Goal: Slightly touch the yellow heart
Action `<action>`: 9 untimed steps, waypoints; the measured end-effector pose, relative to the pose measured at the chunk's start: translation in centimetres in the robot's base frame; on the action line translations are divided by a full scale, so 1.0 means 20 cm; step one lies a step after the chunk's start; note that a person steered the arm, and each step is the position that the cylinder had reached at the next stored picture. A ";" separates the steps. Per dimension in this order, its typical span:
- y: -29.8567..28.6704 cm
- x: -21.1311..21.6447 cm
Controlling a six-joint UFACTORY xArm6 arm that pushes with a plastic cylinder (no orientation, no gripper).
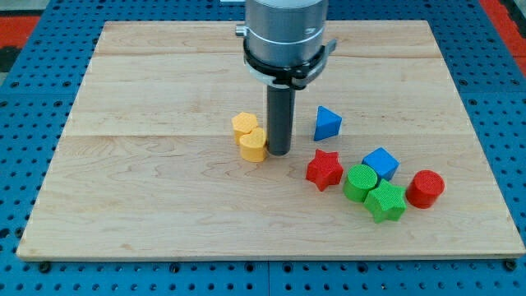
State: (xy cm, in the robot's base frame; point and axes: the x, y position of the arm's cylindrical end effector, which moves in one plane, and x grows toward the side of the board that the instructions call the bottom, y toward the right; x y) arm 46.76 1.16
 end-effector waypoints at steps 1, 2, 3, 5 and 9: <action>0.01 -0.05; 0.03 0.11; -0.30 0.15; -0.48 0.00; -0.01 -0.05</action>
State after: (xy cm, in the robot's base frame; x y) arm 45.71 0.96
